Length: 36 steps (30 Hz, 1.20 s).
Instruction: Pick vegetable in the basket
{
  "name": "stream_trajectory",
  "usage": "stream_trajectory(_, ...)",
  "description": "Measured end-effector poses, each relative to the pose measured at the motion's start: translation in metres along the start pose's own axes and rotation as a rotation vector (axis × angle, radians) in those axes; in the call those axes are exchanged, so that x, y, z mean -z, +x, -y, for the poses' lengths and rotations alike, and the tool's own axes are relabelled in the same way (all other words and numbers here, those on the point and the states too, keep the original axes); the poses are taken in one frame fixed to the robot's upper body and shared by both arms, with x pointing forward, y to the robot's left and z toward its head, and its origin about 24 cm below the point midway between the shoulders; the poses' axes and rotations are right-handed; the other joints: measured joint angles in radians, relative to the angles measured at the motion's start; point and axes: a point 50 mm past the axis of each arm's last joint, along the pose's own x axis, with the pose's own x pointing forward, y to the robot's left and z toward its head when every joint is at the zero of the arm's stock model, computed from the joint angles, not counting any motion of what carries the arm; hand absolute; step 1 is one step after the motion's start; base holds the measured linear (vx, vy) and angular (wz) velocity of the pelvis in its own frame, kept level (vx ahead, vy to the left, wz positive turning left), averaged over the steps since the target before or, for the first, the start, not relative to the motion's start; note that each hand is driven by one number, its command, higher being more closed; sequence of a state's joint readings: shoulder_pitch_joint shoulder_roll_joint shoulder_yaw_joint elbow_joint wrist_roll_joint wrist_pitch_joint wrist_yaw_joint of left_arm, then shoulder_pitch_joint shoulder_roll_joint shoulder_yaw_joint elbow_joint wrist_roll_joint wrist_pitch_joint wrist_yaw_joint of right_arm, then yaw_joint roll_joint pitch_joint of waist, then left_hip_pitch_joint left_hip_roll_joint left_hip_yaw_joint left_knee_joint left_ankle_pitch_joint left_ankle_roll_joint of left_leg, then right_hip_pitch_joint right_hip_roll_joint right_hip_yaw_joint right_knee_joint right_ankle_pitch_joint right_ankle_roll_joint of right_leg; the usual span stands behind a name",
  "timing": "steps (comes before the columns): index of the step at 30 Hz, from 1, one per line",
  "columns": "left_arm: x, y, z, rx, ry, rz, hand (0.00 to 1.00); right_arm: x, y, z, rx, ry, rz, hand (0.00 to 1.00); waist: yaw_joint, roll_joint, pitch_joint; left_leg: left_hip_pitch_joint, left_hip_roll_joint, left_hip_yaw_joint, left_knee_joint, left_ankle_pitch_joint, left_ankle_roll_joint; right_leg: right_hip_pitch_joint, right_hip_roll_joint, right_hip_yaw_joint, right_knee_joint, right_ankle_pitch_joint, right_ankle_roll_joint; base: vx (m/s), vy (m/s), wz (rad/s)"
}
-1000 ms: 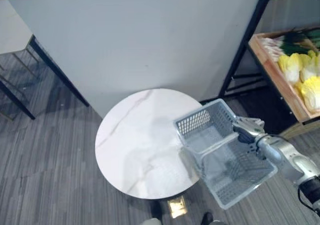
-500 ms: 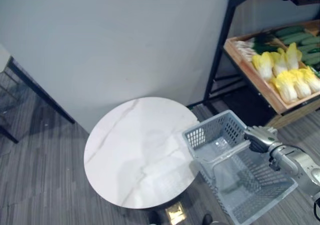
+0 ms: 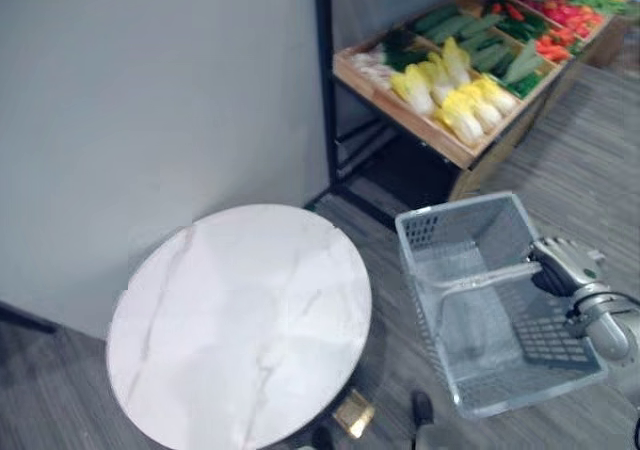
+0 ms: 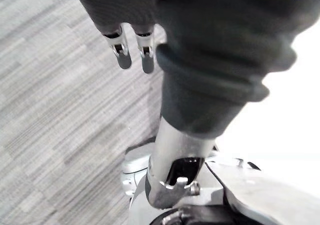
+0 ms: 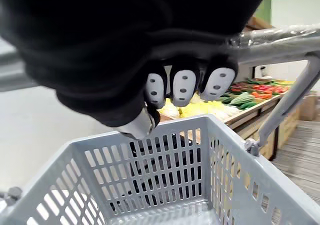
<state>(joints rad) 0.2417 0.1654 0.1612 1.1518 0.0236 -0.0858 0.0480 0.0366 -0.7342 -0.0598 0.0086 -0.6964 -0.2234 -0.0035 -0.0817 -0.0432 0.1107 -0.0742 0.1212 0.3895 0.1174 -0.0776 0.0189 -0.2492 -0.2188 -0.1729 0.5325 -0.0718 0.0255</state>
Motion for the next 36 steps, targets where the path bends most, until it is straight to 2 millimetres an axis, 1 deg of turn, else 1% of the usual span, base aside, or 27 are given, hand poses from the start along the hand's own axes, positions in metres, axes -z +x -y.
stream_trajectory(1, 0.006, -0.001, -0.007, 0.006, 0.028, -0.014, 0.0, -0.004, 0.002, 0.0, 0.012, 0.015, 0.017, 1.0, 0.005, -0.013, -0.009, 0.021, 0.015, 0.06, -0.009, -0.001, 0.001, 0.041, -0.036, -0.043, 0.132, -0.014, -0.022, -0.06, 0.039, -1.04)
stream_trajectory(2, 0.007, -0.002, -0.008, 0.007, 0.029, -0.016, 0.0, -0.006, 0.004, 0.002, 0.023, 0.019, 0.033, 1.0, 0.009, -0.016, -0.011, 0.028, 0.025, 0.091, -0.01, -0.001, 0.001, 0.063, -0.049, -0.052, 0.161, -0.016, -0.025, -0.08, 0.021, -1.14)
stream_trajectory(3, 0.007, -0.002, -0.008, 0.007, 0.032, -0.016, 0.0, -0.009, 0.006, 0.003, 0.034, 0.026, 0.045, 1.0, 0.009, -0.014, -0.011, 0.029, 0.035, 0.116, -0.01, -0.001, 0.001, 0.076, -0.059, -0.056, 0.177, -0.017, -0.027, -0.11, -0.008, -1.13)
stream_trajectory(5, 0.01, -0.002, -0.013, 0.009, 0.061, -0.023, 0.0, -0.016, 0.009, 0.002, 0.055, 0.054, 0.071, 1.0, 0.019, -0.016, -0.018, 0.027, 0.073, 0.224, -0.011, 0.005, -0.007, 0.109, -0.101, -0.068, 0.174, -0.013, -0.022, -0.15, -0.052, -1.54)
stream_trajectory(6, 0.01, -0.002, -0.013, 0.009, 0.067, -0.024, 0.0, -0.017, 0.008, -0.001, 0.052, 0.066, 0.069, 1.0, 0.022, -0.015, -0.025, 0.024, 0.084, 0.259, -0.013, 0.009, -0.014, 0.122, -0.106, -0.067, 0.14, 0.001, -0.001, -0.15, -0.137, -1.59)
stream_trajectory(7, 0.01, -0.002, -0.014, 0.008, 0.075, -0.024, 0.0, -0.018, 0.006, -0.006, 0.045, 0.082, 0.059, 1.0, 0.027, -0.019, -0.037, 0.021, 0.088, 0.299, -0.02, 0.016, -0.021, 0.149, -0.113, -0.068, 0.047, 0.058, 0.04, -0.15, -0.223, -1.18)
stream_trajectory(8, 0.01, -0.002, -0.017, 0.005, 0.079, -0.023, 0.0, -0.018, 0.005, -0.008, 0.04, 0.087, 0.055, 1.0, 0.029, -0.027, -0.046, 0.019, 0.083, 0.319, -0.024, 0.022, -0.028, 0.162, -0.113, -0.07, -0.019, 0.12, 0.045, -0.16, -0.323, -1.13)
stream_trajectory(9, 0.012, -0.002, -0.013, 0.02, 0.087, -0.042, 0.0, -0.014, 0.0, -0.011, 0.022, 0.084, 0.024, 1.0, 0.03, -0.003, -0.065, -0.001, 0.088, 0.319, -0.043, 0.044, -0.037, 0.179, -0.077, -0.086, -0.135, 0.099, 0.067, -0.12, -0.284, -0.83)
stream_trajectory(10, 0.014, -0.002, -0.007, 0.032, 0.091, -0.051, 0.0, -0.012, 0.0, -0.012, 0.018, 0.082, 0.013, 1.0, 0.032, 0.016, -0.076, -0.007, 0.092, 0.312, -0.055, 0.067, -0.04, 0.19, -0.061, -0.095, -0.185, 0.099, 0.067, -0.09, -0.29, -1.15)
stream_trajectory(11, 0.015, -0.003, 0.002, 0.04, 0.104, -0.051, 0.0, -0.01, 0.0, -0.013, 0.014, 0.077, -0.007, 1.0, 0.032, 0.032, -0.086, -0.008, 0.112, 0.33, -0.063, 0.093, -0.035, 0.216, -0.039, -0.097, -0.301, 0.095, 0.073, -0.05, -0.237, -0.97)
stream_trajectory(14, 0.014, -0.002, 0.001, 0.038, 0.139, -0.05, 0.0, -0.008, -0.006, -0.019, -0.009, 0.084, -0.023, 1.0, 0.03, 0.041, -0.092, 0.019, 0.144, 0.381, -0.06, 0.118, -0.045, 0.261, 0.0, -0.101, -0.435, 0.094, 0.074, -0.07, -0.35, -0.83)
stream_trajectory(16, 0.012, -0.002, -0.001, 0.035, 0.151, -0.043, 0.0, -0.008, -0.011, -0.026, -0.027, 0.099, -0.035, 1.0, 0.029, 0.037, -0.09, 0.041, 0.162, 0.399, -0.055, 0.128, -0.059, 0.298, 0.016, -0.106, -0.49, 0.094, 0.075, -0.05, -0.237, -0.34)
stream_trajectory(18, 0.007, 0.0, -0.006, 0.039, 0.173, -0.032, 0.0, -0.009, -0.017, -0.034, -0.046, 0.119, -0.048, 1.0, 0.027, 0.034, -0.085, 0.041, 0.201, 0.401, 0.004, 0.128, -0.06, 0.329, 0.032, -0.112, -0.522, 0.076, 0.1, -0.05, -0.249, -0.25)
stream_trajectory(20, 0.007, 0.0, -0.002, 0.049, 0.171, -0.029, 0.0, -0.01, -0.02, -0.037, -0.053, 0.136, -0.048, 1.0, 0.029, 0.056, -0.072, 0.026, 0.27, 0.392, 0.139, 0.13, -0.06, 0.353, 0.056, -0.112, -0.536, 0.063, 0.11, -0.07, -0.291, -0.38)
stream_trajectory(22, 0.006, 0.0, -0.002, 0.039, 0.17, -0.027, 0.0, -0.01, -0.02, -0.038, -0.054, 0.14, -0.048, 1.0, 0.03, 0.067, -0.067, 0.023, 0.286, 0.361, 0.189, 0.146, -0.063, 0.359, 0.061, -0.095, -0.536, 0.051, 0.109, -0.07, -0.173, -0.39)
stream_trajectory(23, 0.007, -0.001, 0.0, 0.034, 0.163, -0.027, 0.0, -0.011, -0.02, -0.039, -0.057, 0.141, -0.044, 1.0, 0.033, 0.065, -0.066, 0.008, 0.276, 0.271, 0.223, 0.162, -0.081, 0.36, 0.052, -0.071, -0.537, 0.029, 0.102, -0.1, -0.149, -0.63)
stream_trajectory(24, 0.007, -0.001, 0.003, 0.033, 0.153, -0.025, 0.0, -0.011, -0.019, -0.038, -0.044, 0.143, -0.041, 1.0, 0.04, 0.058, -0.064, -0.017, 0.234, 0.131, 0.243, 0.135, -0.112, 0.354, 0.032, -0.037, -0.54, -0.005, 0.111, -0.13, -0.134, -0.66)
stream_trajectory(25, 0.008, -0.001, 0.008, 0.04, 0.145, -0.029, 0.0, -0.009, -0.019, -0.039, -0.04, 0.145, -0.048, 1.0, 0.04, 0.069, -0.061, -0.024, 0.213, 0.055, 0.239, 0.113, -0.129, 0.348, 0.034, -0.029, -0.543, -0.001, 0.114, -0.1, 0.03, -0.65)
stream_trajectory(26, 0.009, -0.002, 0.016, 0.042, 0.134, -0.03, 0.0, -0.007, -0.02, -0.045, -0.06, 0.152, -0.067, 1.0, 0.039, 0.069, -0.06, -0.016, 0.15, -0.068, 0.205, 0.074, -0.165, 0.325, 0.034, 0.004, -0.527, 0.0, 0.114, -0.1, 0.063, -0.59)
stream_trajectory(27, 0.01, -0.002, 0.017, 0.04, 0.132, -0.031, 0.0, -0.006, -0.021, -0.05, -0.08, 0.156, -0.074, 1.0, 0.042, 0.064, -0.058, 0.003, 0.115, -0.126, 0.168, 0.046, -0.169, 0.313, 0.036, 0.023, -0.52, 0.0, 0.114, -0.11, 0.078, -0.69)
stream_trajectory(28, 0.011, -0.003, 0.017, 0.039, 0.132, -0.034, 0.0, -0.006, -0.021, -0.054, -0.095, 0.16, -0.075, 1.0, 0.045, 0.063, -0.056, 0.034, 0.101, -0.171, 0.107, 0.012, -0.168, 0.288, 0.049, 0.053, -0.521, -0.005, 0.106, -0.09, 0.062, -0.54)
stream_trajectory(30, 0.01, -0.002, 0.017, 0.038, 0.131, -0.032, 0.0, -0.006, -0.022, -0.053, -0.096, 0.156, -0.076, 1.0, 0.054, 0.067, -0.048, 0.063, 0.093, -0.231, 0.03, -0.033, -0.167, 0.266, 0.069, 0.074, -0.539, 0.017, 0.119, -0.09, 0.081, -0.42)
stream_trajectory(31, 0.008, -0.002, 0.017, 0.037, 0.131, -0.026, 0.0, -0.005, -0.022, -0.053, -0.096, 0.156, -0.079, 1.0, 0.053, 0.067, -0.04, 0.065, 0.086, -0.247, 0.013, -0.064, -0.179, 0.266, 0.067, 0.077, -0.56, 0.038, 0.129, -0.08, 0.204, -0.34)
stream_trajectory(32, 0.002, 0.0, 0.012, 0.024, 0.119, -0.008, 0.0, -0.007, -0.022, -0.058, -0.11, 0.167, -0.077, 1.0, 0.057, 0.044, -0.018, 0.059, 0.054, -0.23, 0.014, -0.067, -0.168, 0.276, 0.035, 0.085, -0.59, 0.076, 0.142, -0.06, 0.243, -0.19)
stream_trajectory(33, 0.001, 0.0, 0.011, 0.022, 0.118, -0.003, 0.0, -0.009, -0.021, -0.059, -0.115, 0.171, -0.062, 1.0, 0.057, 0.029, -0.004, 0.058, 0.03, -0.219, 0.02, -0.067, -0.158, 0.275, 0.011, 0.096, -0.601, 0.092, 0.148, -0.03, 0.25, -0.19)
stream_trajectory(35, 0.0, 0.0, 0.01, 0.021, 0.119, 0.0, 0.0, -0.01, -0.021, -0.059, -0.113, 0.187, -0.058, 1.0, 0.056, 0.029, -0.004, 0.059, 0.009, -0.213, 0.022, -0.07, -0.149, 0.273, -0.01, 0.101, -0.601, 0.094, 0.148, 0.01, 0.119, -0.07)
stream_trajectory(36, 0.0, 0.0, 0.013, 0.031, 0.119, 0.002, 0.0, -0.01, -0.021, -0.059, -0.11, 0.192, -0.059, 1.0, 0.054, 0.038, -0.005, 0.06, 0.002, -0.211, 0.022, -0.073, -0.146, 0.268, -0.016, 0.103, -0.601, 0.095, 0.151, 0.04, 0.054, -0.06)
